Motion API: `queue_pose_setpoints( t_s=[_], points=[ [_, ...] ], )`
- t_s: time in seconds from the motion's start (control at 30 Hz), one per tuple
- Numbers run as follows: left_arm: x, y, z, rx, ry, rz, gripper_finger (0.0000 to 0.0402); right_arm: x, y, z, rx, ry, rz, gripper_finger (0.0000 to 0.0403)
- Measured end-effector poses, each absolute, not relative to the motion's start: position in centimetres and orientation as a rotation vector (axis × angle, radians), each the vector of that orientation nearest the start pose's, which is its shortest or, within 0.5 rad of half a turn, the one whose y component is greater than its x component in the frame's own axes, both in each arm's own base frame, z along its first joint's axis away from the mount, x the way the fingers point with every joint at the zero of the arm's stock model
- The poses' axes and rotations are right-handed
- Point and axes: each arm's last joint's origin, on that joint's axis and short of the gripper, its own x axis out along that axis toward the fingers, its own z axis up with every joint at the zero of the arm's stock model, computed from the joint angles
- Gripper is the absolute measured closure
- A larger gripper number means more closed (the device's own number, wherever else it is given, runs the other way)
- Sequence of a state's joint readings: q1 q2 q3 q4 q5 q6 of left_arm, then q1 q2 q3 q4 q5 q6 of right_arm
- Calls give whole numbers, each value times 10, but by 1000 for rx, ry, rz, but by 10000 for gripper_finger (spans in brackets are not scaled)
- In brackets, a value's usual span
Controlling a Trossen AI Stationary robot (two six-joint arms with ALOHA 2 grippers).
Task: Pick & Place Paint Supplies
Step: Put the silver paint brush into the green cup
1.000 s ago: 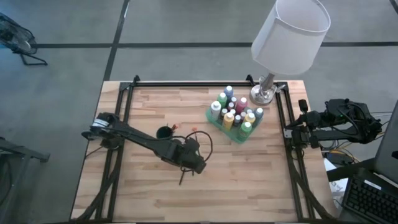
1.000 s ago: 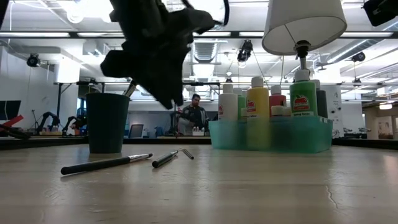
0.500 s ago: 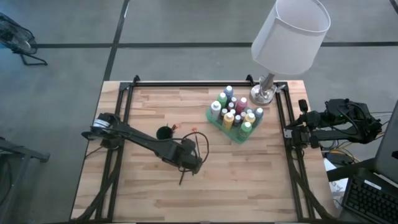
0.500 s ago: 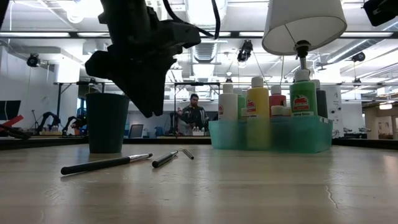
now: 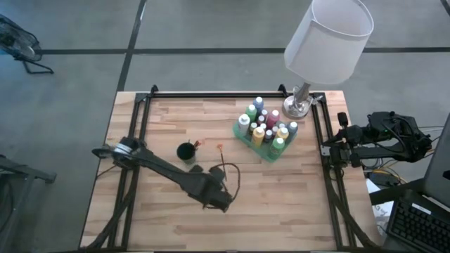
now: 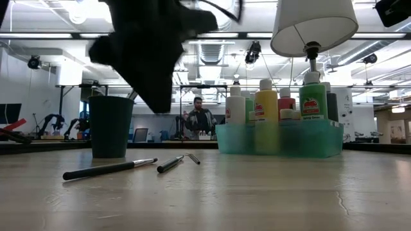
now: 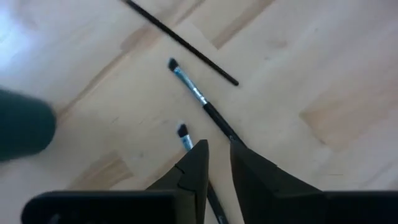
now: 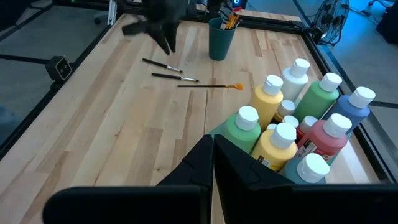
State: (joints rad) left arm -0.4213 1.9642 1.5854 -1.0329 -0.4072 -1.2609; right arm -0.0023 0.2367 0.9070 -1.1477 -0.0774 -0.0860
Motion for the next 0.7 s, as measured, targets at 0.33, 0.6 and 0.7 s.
queue_pose_setpoints(
  t_s=[0.33, 0.6, 0.7],
  points=[
    [374, -142, 203, -477, 1159, 718, 332, 4, 2, 320, -65, 474, 94, 394],
    [373, -138, 203, -466, 1175, 717, 317, 4, 2, 320, -65, 474, 94, 394],
    [373, -137, 203, -476, 1172, 727, 283, 4, 2, 320, -65, 474, 94, 394]
  ],
)
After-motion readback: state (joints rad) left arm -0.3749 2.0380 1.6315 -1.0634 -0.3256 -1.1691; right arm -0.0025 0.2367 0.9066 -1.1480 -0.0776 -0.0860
